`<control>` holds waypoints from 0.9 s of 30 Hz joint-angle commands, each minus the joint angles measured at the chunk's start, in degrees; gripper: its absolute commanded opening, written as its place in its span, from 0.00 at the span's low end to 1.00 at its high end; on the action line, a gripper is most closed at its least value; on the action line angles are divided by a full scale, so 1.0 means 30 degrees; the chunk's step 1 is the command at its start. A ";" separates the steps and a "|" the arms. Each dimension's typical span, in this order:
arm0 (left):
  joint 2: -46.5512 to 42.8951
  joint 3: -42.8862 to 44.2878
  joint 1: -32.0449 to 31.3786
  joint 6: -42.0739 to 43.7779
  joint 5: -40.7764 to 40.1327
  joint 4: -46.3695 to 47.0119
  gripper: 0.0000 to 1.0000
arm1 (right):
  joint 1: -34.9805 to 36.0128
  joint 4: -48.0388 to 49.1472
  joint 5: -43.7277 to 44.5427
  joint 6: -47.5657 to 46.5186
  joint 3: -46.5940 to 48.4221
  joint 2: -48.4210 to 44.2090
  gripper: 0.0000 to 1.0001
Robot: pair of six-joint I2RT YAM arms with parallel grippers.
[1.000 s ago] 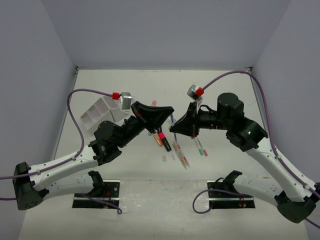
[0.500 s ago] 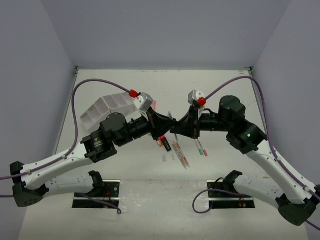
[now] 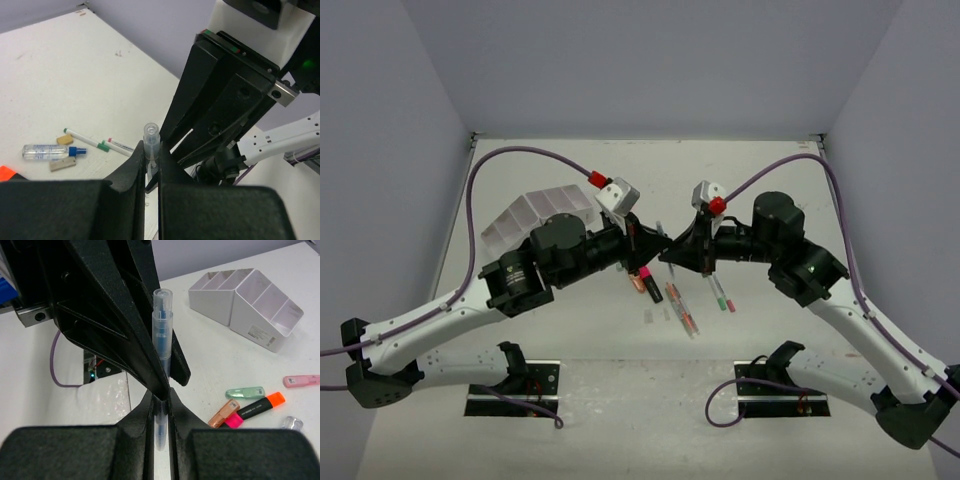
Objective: Sort the stationery into containers
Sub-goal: Place the pen in the storage box.
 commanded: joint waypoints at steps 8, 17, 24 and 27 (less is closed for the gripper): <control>0.2394 0.2531 0.1128 0.0075 -1.4323 -0.3500 0.00 | 0.0049 0.3066 0.9937 0.3108 -0.3502 -0.2854 0.99; 0.4221 -0.0675 0.9506 0.2815 -1.4384 0.6821 0.00 | -0.0098 0.3728 1.5896 0.6642 -0.6625 -0.5438 0.99; 0.6909 -0.0874 1.1951 0.3596 -1.3510 1.0100 0.00 | -0.0100 0.4316 1.4785 0.6588 -0.7769 -0.5395 0.99; 0.6535 -0.0822 1.2419 0.1807 -1.4892 0.7746 0.00 | -0.0124 0.4541 1.4752 0.6555 -0.7968 -0.5272 0.99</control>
